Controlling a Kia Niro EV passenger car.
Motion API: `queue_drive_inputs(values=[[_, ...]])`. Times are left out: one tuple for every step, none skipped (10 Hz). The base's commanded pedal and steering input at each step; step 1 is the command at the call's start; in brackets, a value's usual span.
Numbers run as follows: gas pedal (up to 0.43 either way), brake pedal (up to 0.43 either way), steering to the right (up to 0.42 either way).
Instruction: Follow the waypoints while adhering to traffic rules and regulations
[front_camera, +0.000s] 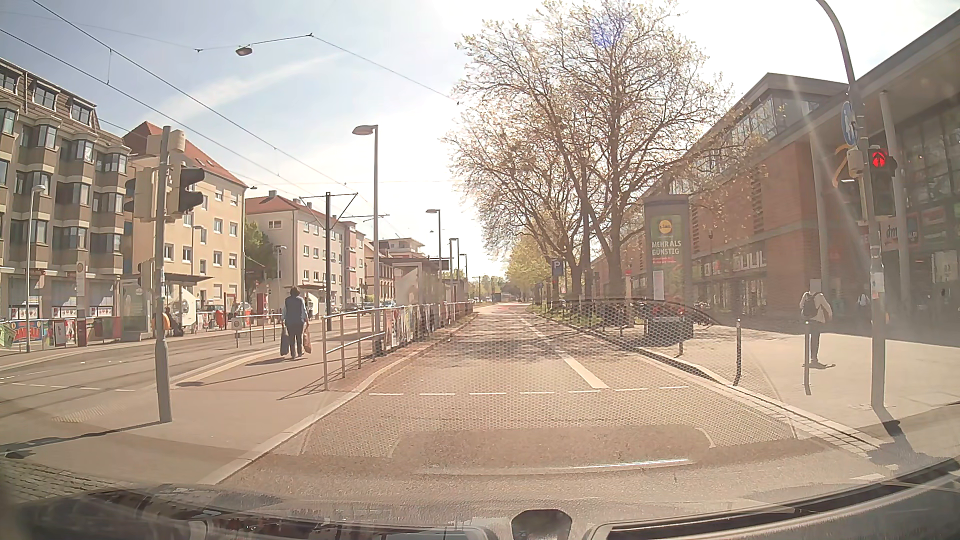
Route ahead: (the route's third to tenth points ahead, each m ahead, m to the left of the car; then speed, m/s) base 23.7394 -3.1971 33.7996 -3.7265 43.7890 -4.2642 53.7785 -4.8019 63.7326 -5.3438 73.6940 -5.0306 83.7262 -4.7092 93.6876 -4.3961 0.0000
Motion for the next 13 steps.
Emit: queue_drive_inputs(values=[[0.000, 0.201, -0.006], [0.000, 0.201, -0.006], [0.000, 0.201, -0.006], [0.000, 0.201, -0.006], [0.000, 0.201, -0.006], [0.000, 0.201, -0.006], [0.000, 0.201, -0.006], [0.000, 0.201, -0.006], [0.000, 0.201, -0.006], [0.000, 0.201, -0.006], [0.000, 0.201, -0.006], [0.000, 0.201, -0.005], [0.000, 0.201, -0.005]])
